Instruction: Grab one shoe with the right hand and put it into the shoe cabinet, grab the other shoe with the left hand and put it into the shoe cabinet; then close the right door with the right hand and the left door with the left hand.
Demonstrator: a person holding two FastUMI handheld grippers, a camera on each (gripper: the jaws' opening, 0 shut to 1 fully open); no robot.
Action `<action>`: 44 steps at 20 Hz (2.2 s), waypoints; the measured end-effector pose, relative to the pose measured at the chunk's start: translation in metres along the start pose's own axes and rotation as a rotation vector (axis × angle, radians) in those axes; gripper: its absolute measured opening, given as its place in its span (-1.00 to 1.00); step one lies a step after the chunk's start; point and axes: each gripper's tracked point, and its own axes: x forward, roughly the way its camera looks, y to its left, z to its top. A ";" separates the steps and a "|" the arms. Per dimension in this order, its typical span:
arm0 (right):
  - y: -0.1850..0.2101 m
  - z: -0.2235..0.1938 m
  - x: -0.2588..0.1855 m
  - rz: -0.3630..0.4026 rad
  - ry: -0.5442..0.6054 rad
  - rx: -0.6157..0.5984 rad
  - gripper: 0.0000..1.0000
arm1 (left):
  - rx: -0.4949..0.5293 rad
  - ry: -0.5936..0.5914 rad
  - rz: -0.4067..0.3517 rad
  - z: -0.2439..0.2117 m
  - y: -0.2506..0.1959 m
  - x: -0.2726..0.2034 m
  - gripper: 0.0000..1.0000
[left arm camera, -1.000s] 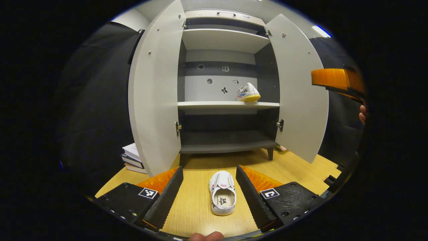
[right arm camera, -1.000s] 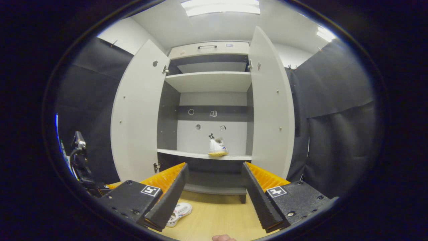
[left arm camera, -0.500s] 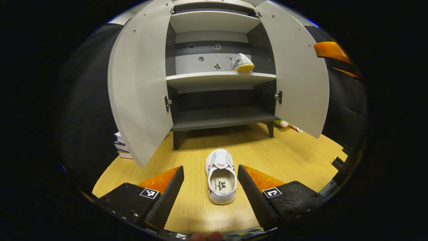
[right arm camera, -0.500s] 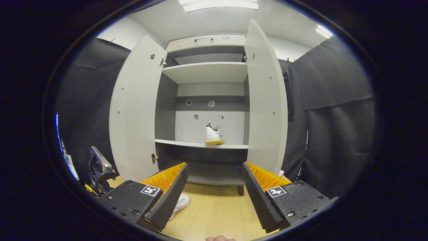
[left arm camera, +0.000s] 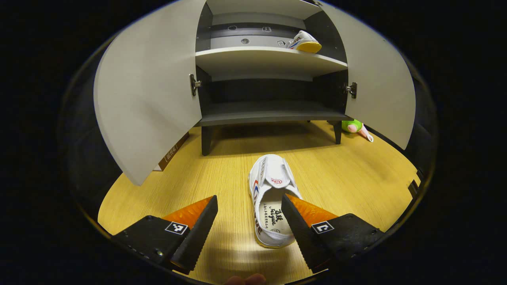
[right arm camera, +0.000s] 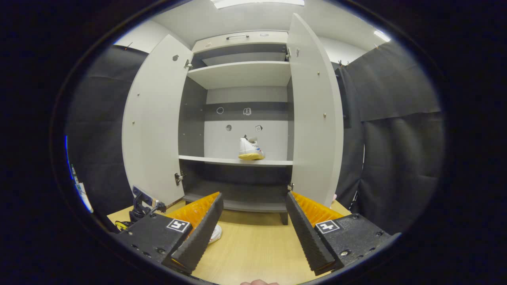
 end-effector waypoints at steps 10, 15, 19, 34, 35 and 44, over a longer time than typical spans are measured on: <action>-0.001 -0.013 0.026 -0.016 0.038 -0.005 1.00 | -0.007 0.065 -0.015 -0.006 0.000 0.055 0.94; -0.005 -0.017 0.035 -0.030 0.048 0.004 1.00 | -0.026 0.059 -0.062 -0.003 -0.006 0.068 0.84; -0.005 -0.023 0.040 -0.034 0.066 0.014 1.00 | -0.026 0.024 -0.093 0.004 -0.020 0.076 0.68; -0.003 -0.022 0.042 -0.021 0.071 0.017 1.00 | -0.052 -0.207 -0.071 0.091 -0.018 -0.020 -1.00; 0.000 -0.021 0.043 -0.011 0.066 0.020 1.00 | -0.058 -0.218 -0.077 0.101 -0.017 -0.031 -1.00; 0.023 -0.011 0.038 0.061 0.039 0.011 1.00 | -0.119 -0.435 -0.029 0.285 -0.003 -0.059 -1.00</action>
